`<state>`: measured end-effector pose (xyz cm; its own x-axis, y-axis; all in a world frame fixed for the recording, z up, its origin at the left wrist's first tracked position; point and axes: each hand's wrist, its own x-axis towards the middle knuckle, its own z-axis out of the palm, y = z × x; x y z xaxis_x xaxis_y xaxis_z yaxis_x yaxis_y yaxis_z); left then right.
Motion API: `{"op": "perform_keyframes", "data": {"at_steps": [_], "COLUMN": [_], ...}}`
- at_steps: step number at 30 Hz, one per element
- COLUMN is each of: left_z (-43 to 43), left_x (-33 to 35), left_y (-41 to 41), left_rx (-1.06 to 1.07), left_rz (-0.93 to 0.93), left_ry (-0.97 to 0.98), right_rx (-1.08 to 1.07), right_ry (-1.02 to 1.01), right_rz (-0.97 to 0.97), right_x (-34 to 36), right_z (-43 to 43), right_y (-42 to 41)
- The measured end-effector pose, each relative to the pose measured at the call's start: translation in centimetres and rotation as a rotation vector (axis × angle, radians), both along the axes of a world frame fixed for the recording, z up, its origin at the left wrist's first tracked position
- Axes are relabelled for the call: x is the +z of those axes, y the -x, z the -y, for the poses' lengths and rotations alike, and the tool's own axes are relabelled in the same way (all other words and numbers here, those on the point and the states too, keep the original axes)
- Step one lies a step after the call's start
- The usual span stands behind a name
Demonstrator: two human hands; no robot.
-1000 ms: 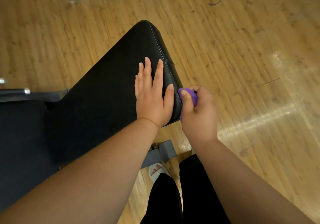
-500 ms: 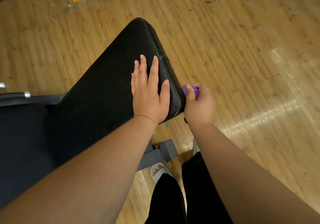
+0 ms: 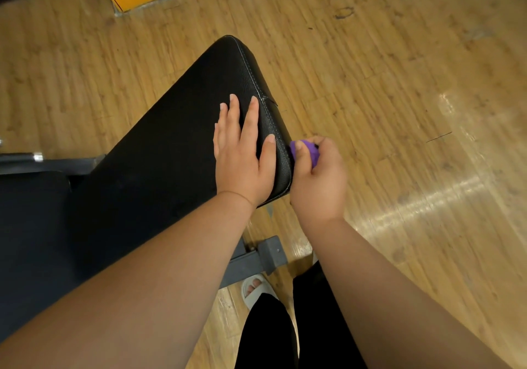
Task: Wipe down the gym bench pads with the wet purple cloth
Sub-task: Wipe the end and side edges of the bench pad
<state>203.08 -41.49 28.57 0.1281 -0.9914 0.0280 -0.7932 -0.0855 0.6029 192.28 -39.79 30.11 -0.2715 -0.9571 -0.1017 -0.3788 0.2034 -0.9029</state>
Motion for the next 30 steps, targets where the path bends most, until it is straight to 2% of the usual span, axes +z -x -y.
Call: {"op": "perform_keyframes", "data": {"at_steps": [2,4,8,10,14,19,24,28,30], "left_z": [0.0,0.0,-0.1,-0.1,-0.2,-0.3,-0.4,-0.5,-0.5], "left_x": [0.0,0.0,0.0,0.0,0.0,0.0,0.1,0.1,0.1], "left_y": [0.0,0.0,0.0,0.0,0.1,0.1,0.3,0.3,0.3], "left_rx": [0.01,0.013,0.008,0.01,0.026,0.03,0.048,0.052,0.057], "left_rz": [-0.002,0.004,-0.006,-0.017,-0.034,-0.052,-0.071,-0.068,-0.079], "left_ry": [-0.001,0.006,0.013,0.013,0.013,0.022,0.032,0.04,0.042], "right_rx": [0.068,0.05,-0.235,-0.32,-0.207,-0.36,-0.234,-0.332,-0.344], "right_ry": [0.109,0.103,-0.075,-0.094,0.057,-0.071,0.112,0.032,0.075], "right_rz": [-0.061,-0.088,0.086,0.138,0.07,0.203,0.121,0.191,0.213], "right_x": [0.4,-0.3,-1.7,-1.5,-1.1,-2.8,-2.4,-3.7,-3.3], "right_z": [-0.7,-0.4,0.5,0.0,-1.0,-0.4,-1.8,-1.3,-1.4], "right_y": [-0.3,-0.1,0.0,-0.7,-1.1,-0.6,-1.1,-0.8,-1.4]}}
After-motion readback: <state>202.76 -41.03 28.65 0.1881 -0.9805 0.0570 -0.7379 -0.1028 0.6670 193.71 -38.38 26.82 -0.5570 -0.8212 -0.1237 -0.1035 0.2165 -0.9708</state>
